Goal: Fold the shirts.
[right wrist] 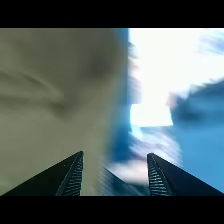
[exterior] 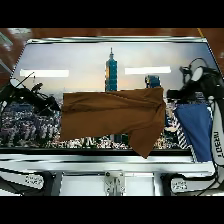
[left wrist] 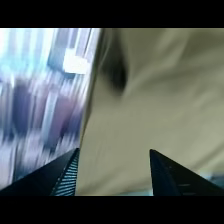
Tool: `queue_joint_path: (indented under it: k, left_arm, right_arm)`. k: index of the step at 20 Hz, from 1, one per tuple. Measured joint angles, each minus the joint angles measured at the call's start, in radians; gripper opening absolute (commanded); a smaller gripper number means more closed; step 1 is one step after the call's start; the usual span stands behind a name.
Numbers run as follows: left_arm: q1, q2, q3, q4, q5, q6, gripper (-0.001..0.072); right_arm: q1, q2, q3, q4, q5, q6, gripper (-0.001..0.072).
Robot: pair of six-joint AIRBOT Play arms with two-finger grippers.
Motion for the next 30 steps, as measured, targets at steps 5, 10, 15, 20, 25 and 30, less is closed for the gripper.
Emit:
queue_joint_path:
  k: [5,10,15,20,25,30]
  left_arm:
    - [0.09,0.178,-0.305,0.032,-0.006,0.035,0.0565]
    - [0.111,0.243,-0.559,-0.054,0.127,0.093,0.0563]
    - [0.082,0.253,-0.626,-0.155,0.232,0.108,0.0448]
    - [0.025,0.246,-0.64,-0.172,0.329,0.085,0.004]
    - [0.006,0.285,-0.633,-0.152,0.371,0.11,0.004]
    - [0.003,0.372,-0.622,-0.166,0.362,0.12,0.004]
  right_arm:
    - [-0.244,0.121,-0.008,0.027,0.175,-0.043,0.0524]
    - [-0.375,0.158,-0.018,0.087,0.222,-0.046,0.0523]
    - [-0.403,0.167,-0.019,0.11,0.232,-0.043,0.0524]
    - [-0.41,0.168,-0.093,0.115,0.256,-0.051,0.0524]
    - [-0.404,0.168,-0.406,0.267,0.214,-0.078,0.0522]
    - [-0.291,0.168,-0.623,0.355,0.032,-0.122,0.0521]
